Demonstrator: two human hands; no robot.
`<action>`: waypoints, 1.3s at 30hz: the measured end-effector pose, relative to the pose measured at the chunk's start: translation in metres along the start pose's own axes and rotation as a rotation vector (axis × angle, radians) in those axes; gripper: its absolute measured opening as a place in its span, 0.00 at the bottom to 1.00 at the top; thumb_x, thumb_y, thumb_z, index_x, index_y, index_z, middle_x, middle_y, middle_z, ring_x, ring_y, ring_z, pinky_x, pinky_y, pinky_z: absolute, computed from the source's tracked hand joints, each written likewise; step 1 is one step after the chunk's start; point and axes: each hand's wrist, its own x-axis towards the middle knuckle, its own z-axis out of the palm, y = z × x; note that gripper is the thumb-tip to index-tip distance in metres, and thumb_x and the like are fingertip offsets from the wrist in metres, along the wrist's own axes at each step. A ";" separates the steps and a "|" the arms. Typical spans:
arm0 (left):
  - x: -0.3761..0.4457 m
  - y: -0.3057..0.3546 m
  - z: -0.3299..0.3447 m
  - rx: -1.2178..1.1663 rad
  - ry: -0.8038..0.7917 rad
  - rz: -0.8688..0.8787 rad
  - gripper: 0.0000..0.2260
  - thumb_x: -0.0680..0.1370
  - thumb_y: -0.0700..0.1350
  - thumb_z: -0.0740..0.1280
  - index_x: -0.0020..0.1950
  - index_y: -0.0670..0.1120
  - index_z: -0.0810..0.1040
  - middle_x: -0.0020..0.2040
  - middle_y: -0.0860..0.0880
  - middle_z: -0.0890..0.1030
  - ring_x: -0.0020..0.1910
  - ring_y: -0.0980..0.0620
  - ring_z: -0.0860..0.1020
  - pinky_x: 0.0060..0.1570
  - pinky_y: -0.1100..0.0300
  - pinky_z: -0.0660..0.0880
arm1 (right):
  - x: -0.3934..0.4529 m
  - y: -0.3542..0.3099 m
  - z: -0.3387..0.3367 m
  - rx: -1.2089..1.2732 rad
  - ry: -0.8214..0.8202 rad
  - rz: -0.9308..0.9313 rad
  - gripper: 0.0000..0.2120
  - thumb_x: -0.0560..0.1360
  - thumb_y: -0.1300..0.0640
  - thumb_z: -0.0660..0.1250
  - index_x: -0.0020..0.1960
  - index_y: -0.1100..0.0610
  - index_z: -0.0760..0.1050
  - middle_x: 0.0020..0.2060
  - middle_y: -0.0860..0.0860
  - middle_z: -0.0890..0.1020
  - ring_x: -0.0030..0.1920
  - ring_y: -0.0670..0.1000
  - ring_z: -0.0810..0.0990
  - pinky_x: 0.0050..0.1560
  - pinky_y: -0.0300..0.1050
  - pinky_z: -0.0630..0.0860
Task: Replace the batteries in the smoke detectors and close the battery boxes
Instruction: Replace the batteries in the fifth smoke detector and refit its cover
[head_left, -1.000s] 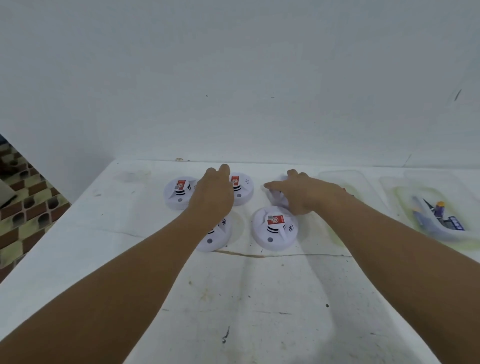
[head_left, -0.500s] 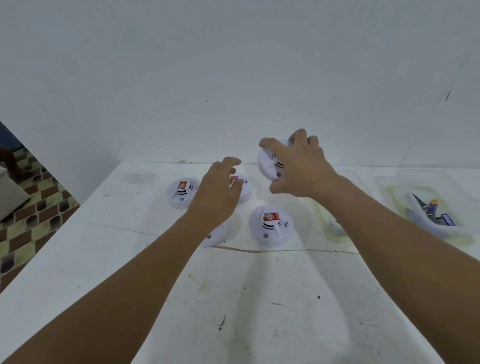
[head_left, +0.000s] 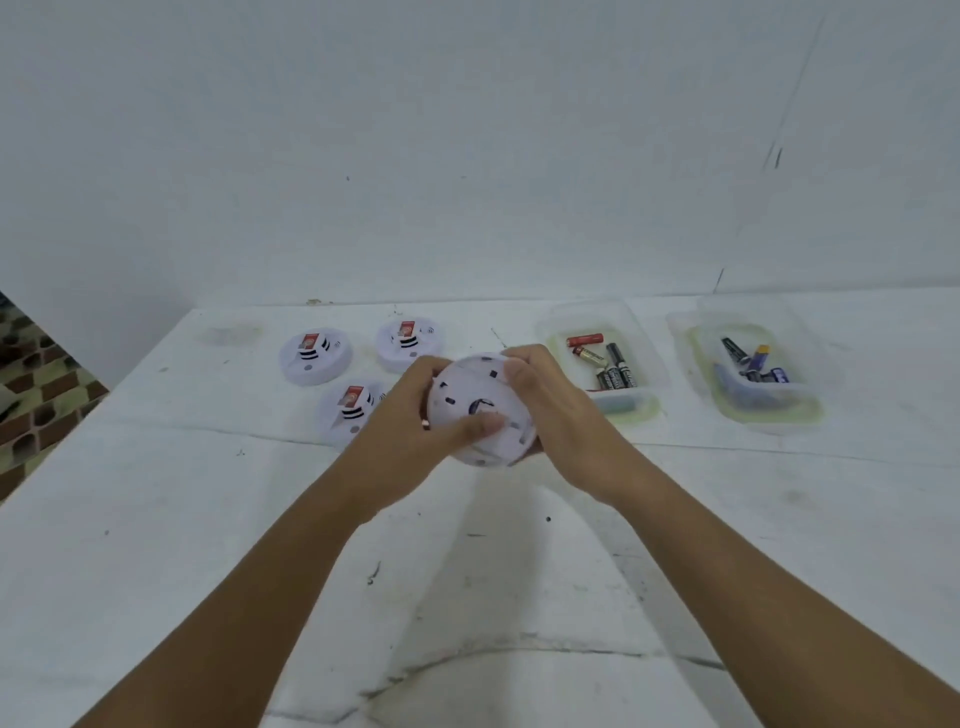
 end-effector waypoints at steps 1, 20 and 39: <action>-0.007 -0.002 0.012 -0.043 0.040 -0.031 0.22 0.73 0.51 0.79 0.62 0.49 0.76 0.53 0.54 0.86 0.53 0.52 0.85 0.49 0.56 0.83 | -0.007 0.005 0.000 0.072 0.024 0.028 0.18 0.83 0.33 0.56 0.58 0.45 0.73 0.48 0.51 0.84 0.48 0.56 0.87 0.47 0.62 0.85; -0.043 -0.041 0.087 -1.320 -0.288 -0.534 0.30 0.81 0.59 0.67 0.75 0.39 0.74 0.75 0.35 0.73 0.74 0.34 0.70 0.76 0.31 0.59 | -0.055 0.074 -0.013 -0.145 0.221 -0.120 0.10 0.85 0.46 0.62 0.61 0.40 0.81 0.51 0.35 0.82 0.57 0.41 0.77 0.59 0.41 0.75; -0.040 -0.047 0.091 -1.125 -0.227 -0.361 0.28 0.80 0.62 0.67 0.77 0.50 0.71 0.70 0.43 0.77 0.69 0.41 0.75 0.75 0.42 0.64 | -0.081 0.081 0.000 -0.619 0.374 -0.600 0.32 0.72 0.37 0.73 0.70 0.53 0.77 0.61 0.48 0.74 0.59 0.49 0.72 0.62 0.52 0.73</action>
